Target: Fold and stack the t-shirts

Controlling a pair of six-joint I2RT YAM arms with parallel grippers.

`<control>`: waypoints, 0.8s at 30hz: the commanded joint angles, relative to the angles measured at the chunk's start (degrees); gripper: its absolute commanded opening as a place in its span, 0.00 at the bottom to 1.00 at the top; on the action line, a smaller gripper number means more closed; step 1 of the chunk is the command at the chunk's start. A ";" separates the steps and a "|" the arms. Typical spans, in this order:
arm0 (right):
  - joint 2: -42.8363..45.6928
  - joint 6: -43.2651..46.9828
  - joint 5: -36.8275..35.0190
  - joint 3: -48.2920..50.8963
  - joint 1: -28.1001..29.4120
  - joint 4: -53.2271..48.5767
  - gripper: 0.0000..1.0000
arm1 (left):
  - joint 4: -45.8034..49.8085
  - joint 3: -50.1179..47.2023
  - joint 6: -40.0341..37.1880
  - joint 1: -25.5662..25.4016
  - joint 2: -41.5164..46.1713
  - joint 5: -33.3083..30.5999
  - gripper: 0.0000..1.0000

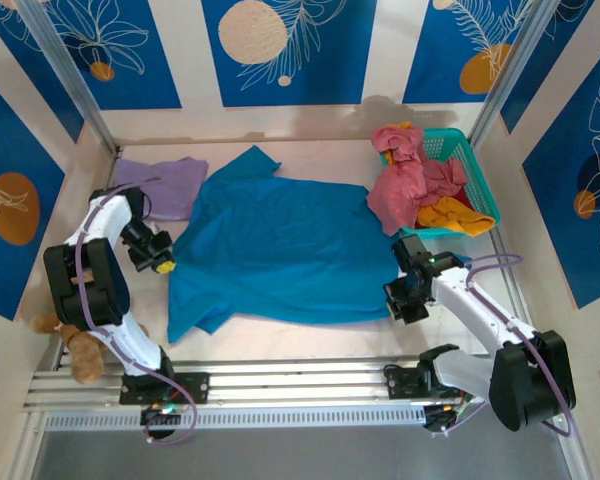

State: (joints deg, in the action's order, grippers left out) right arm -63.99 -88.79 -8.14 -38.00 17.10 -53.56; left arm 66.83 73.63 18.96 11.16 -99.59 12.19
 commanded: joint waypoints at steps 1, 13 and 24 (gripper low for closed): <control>-0.62 1.44 -0.29 -2.23 -1.32 -0.36 0.00 | 3.16 3.91 -0.39 0.61 -1.41 2.74 0.00; -6.47 6.44 2.61 -5.36 -7.55 4.85 0.00 | 7.11 13.90 -2.21 0.59 -10.57 6.22 0.00; -13.10 6.48 1.66 -7.33 -8.29 9.20 0.00 | 8.79 21.58 -2.39 0.88 -16.51 6.25 0.00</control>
State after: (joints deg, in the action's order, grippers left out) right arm -76.23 -82.54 -6.00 -44.03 8.97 -44.77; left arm 73.23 93.67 17.41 11.16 -114.67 17.61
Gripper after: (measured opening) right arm 0.060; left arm 0.045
